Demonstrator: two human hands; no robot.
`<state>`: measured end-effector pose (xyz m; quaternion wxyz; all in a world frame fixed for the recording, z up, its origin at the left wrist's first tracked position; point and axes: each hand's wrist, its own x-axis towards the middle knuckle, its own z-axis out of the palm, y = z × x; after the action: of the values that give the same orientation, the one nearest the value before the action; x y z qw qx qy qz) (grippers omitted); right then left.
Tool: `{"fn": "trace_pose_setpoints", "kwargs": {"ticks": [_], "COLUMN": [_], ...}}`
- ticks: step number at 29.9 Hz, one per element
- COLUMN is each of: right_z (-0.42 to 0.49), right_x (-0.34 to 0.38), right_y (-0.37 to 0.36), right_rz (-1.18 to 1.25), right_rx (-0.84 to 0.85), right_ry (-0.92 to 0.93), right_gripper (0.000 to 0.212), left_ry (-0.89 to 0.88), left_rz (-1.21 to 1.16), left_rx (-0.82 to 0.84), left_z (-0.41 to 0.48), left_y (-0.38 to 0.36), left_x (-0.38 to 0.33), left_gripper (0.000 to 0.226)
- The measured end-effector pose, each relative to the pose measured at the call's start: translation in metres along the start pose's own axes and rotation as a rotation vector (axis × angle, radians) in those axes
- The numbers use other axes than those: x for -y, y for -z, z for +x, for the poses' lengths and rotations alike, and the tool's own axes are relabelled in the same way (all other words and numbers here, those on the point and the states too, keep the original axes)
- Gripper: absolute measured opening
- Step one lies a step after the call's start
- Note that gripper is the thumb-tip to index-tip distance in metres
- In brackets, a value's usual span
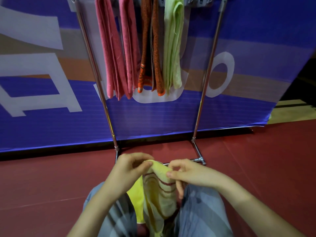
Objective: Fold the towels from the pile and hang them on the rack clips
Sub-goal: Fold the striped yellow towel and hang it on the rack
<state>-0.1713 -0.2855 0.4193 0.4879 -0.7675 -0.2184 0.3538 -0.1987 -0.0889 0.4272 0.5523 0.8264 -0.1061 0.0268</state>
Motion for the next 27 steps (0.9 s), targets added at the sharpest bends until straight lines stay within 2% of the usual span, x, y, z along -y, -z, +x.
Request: {"fn": "trace_pose_setpoints", "kwargs": {"ticks": [2, 5, 8, 11, 14, 15, 18, 21, 24, 27], "right_z": [-0.001, -0.003, -0.007, -0.011, -0.014, -0.014, -0.012, -0.007, -0.007, -0.014], "right_x": [-0.006, -0.013, -0.023, -0.034, -0.035, -0.033, -0.02, 0.01, 0.061, 0.114], "right_y": [0.004, 0.011, 0.019, 0.028, 0.034, 0.035, 0.042, 0.057, 0.08, 0.108], "right_rz": [-0.073, -0.25, -0.424, -0.565, -0.551, -0.517, -0.441, -0.528, -0.58, -0.575], "right_rx": [0.0, -0.045, -0.1, -0.256, -0.435, -0.478, -0.611, -0.735, -0.86, -0.967], "right_ry": [-0.008, -0.035, -0.061, -0.021, 0.071, 0.113, 0.245, 0.38, 0.527, 0.662], "right_gripper": [0.018, 0.028, 0.027, 0.02, 0.021, 0.021, 0.015, 0.019, 0.029, 0.013], "left_ry": [-0.004, 0.0, 0.003, -0.011, -0.034, -0.043, -0.1, -0.21, -0.406, -0.538], "left_rz": [0.012, 0.019, 0.086, 0.199, 0.319, 0.361, 0.551, 0.755, 0.855, 0.908], "left_rx": [-0.016, -0.057, -0.065, -0.004, 0.08, 0.091, 0.13, 0.182, 0.111, -0.042], "left_z": [0.0, -0.001, -0.001, -0.002, -0.002, 0.0, 0.012, 0.029, 0.05, 0.071], "left_y": [0.008, 0.02, 0.032, 0.04, 0.044, 0.046, 0.052, 0.065, 0.091, 0.115], "left_x": [0.0, 0.001, 0.005, 0.007, 0.008, 0.008, 0.003, -0.016, -0.058, -0.107], "left_gripper": [0.02, 0.015, 0.013, 0.007, 0.033, 0.035, 0.023, 0.016, 0.016, 0.015]}}
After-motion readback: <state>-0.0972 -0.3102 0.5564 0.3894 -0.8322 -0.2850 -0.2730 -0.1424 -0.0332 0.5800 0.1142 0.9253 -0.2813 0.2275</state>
